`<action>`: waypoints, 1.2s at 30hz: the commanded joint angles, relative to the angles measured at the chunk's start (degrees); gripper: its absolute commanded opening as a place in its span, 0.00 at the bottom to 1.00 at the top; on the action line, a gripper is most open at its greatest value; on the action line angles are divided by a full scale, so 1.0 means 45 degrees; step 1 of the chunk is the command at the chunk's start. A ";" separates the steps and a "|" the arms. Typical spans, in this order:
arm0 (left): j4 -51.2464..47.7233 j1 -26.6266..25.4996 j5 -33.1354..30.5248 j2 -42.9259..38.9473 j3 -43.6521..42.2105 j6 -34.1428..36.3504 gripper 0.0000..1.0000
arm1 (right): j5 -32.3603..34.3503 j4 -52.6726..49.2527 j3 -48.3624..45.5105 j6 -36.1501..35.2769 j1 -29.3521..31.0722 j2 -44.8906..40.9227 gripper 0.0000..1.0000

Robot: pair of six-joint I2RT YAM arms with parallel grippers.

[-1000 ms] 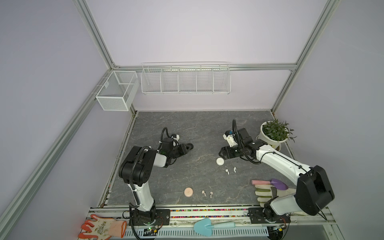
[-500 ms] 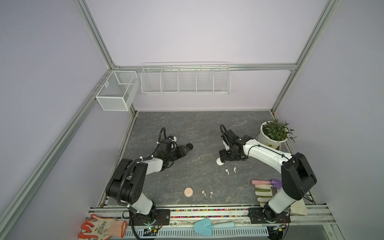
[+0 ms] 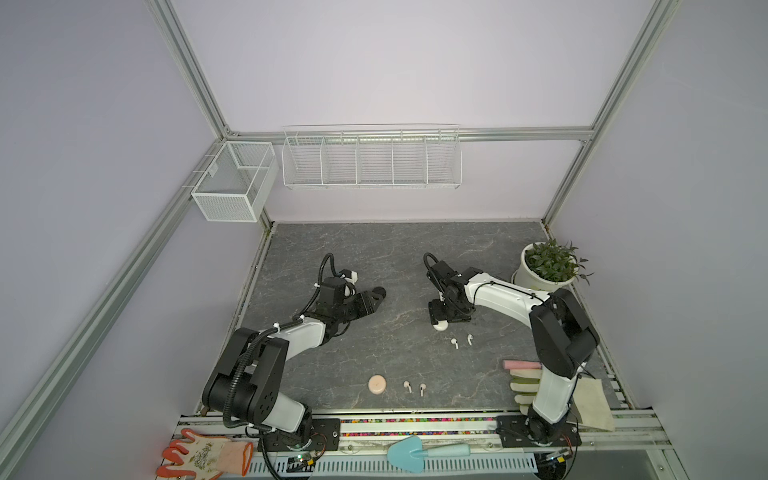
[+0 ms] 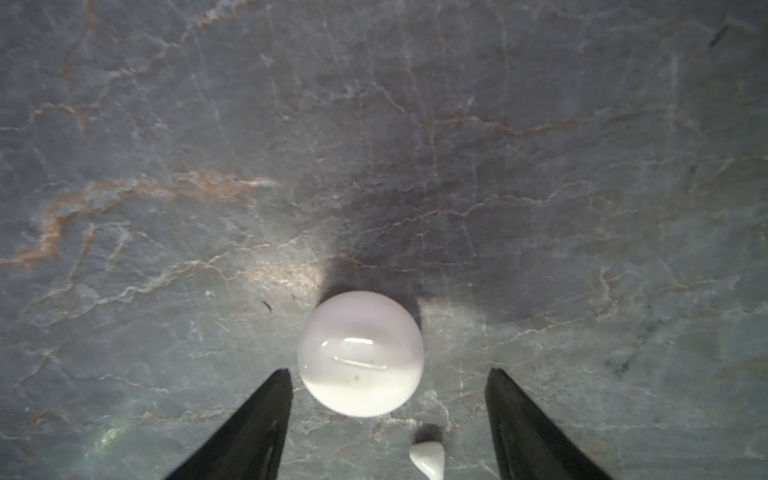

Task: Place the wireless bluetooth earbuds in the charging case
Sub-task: 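Lower the right gripper onto the white round case and grasp it, then lift the white case with the right gripper while the left gripper moves toward it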

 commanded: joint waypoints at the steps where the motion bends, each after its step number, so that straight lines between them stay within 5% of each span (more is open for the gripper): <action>1: 0.0107 -0.0086 0.0232 0.0211 0.0071 0.0040 0.59 | -0.0413 -0.0063 0.0173 0.0528 0.0167 0.0431 0.75; 13: 0.0324 -0.0125 0.0481 0.0454 0.0116 -0.0030 0.59 | -0.0202 -0.0099 0.0431 0.0457 0.0284 0.1060 0.60; 26: 0.0554 -0.0146 0.0598 0.0406 0.0000 0.0035 0.59 | -0.0156 -0.0092 0.0645 0.0283 0.0319 0.1344 0.60; 36: 0.0890 -0.0224 0.0788 0.0480 -0.0109 -0.0008 0.59 | 0.0169 0.0039 0.0626 -0.0141 0.0327 0.1201 0.50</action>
